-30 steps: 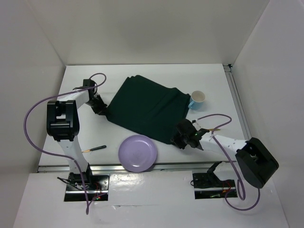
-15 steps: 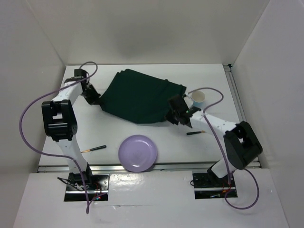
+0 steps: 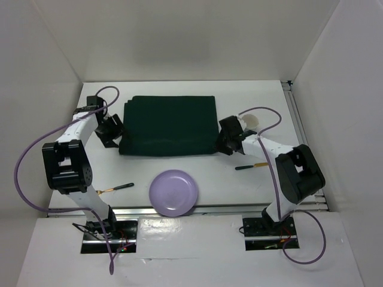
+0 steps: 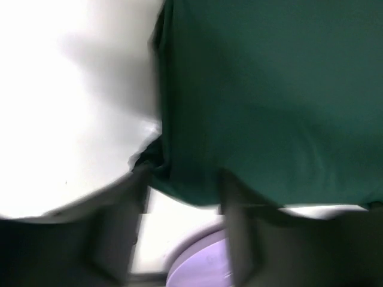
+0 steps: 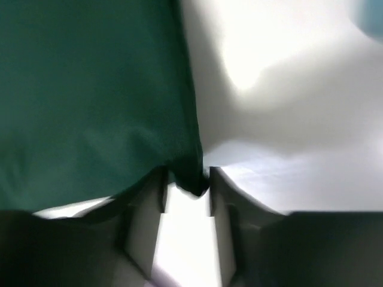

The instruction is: Set the dinner table for one person

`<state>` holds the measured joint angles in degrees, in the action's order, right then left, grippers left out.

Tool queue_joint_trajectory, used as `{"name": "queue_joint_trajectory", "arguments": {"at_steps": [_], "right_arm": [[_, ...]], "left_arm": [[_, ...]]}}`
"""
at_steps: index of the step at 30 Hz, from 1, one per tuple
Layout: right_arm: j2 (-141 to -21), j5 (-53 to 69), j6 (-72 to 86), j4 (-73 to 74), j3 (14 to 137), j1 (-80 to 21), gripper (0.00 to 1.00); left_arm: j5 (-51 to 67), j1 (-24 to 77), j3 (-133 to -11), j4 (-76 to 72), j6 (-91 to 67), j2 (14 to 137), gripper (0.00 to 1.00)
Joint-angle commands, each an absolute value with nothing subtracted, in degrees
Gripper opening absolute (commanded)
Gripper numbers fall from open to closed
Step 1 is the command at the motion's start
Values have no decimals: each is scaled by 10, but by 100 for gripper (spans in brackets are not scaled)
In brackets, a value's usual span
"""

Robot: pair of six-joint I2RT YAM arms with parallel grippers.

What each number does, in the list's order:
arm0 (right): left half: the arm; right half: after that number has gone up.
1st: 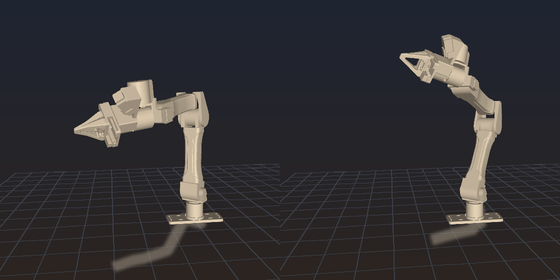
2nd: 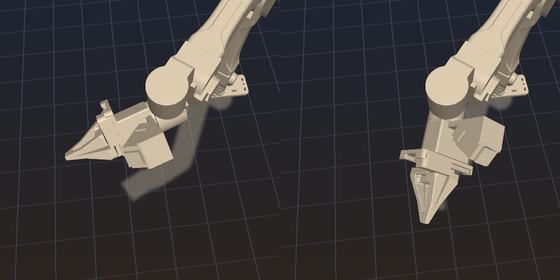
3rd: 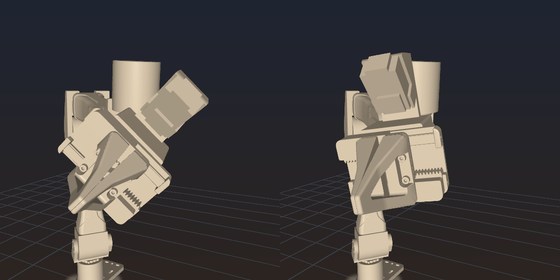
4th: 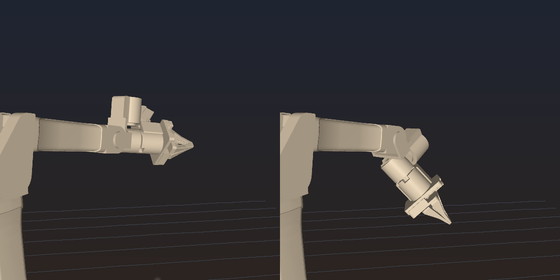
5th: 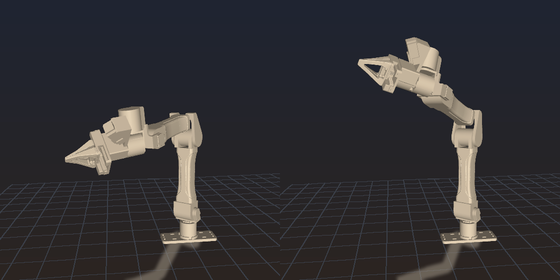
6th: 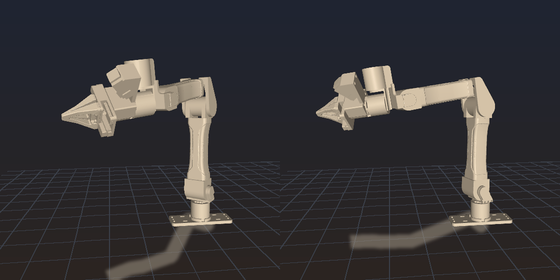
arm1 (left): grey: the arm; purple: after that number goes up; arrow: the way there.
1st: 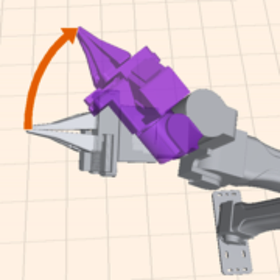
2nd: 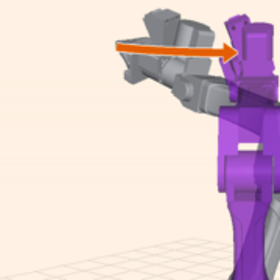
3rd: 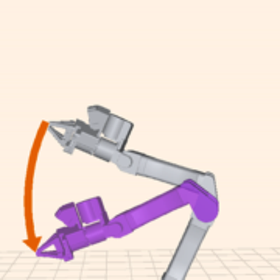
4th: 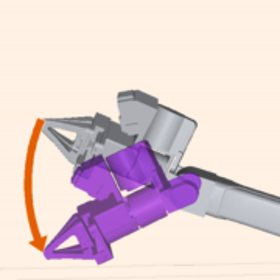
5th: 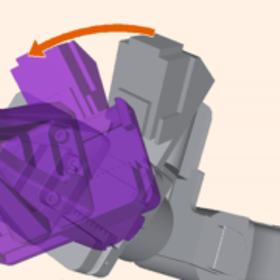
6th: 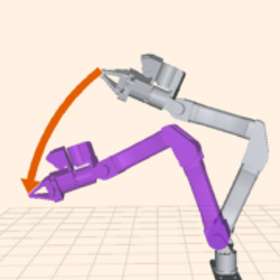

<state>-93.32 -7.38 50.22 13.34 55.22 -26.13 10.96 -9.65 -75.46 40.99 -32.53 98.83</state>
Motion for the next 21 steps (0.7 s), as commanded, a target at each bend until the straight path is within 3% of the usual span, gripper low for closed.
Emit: {"name": "queue_joint_trajectory", "arguments": {"at_steps": [1,4,7,10,13,15,17,19,21], "right_arm": [[-882,-69,478,173,526,-257,48],[-876,-75,456,195,536,-271,66],[-877,-102,431,218,585,-287,67],[-890,-132,407,235,647,-299,65],[-913,-145,374,236,692,-305,46],[-946,-128,347,222,728,-305,21],[-1010,-102,309,239,767,-305,12],[-1063,-76,291,264,843,-305,0],[-1132,-70,291,294,906,-305,0]], "left_arm": [[91,-95,-754,425,-299,990,79],[79,-90,-799,443,-299,1007,85],[55,-90,-851,454,-299,1020,85],[30,-90,-895,468,-304,1036,78],[25,-90,-918,468,-304,1065,56],[35,-90,-939,468,-304,1095,25],[53,-90,-947,468,-304,1115,2],[66,-90,-954,468,-304,1147,0],[71,-77,-954,468,-309,1165,0]]}}
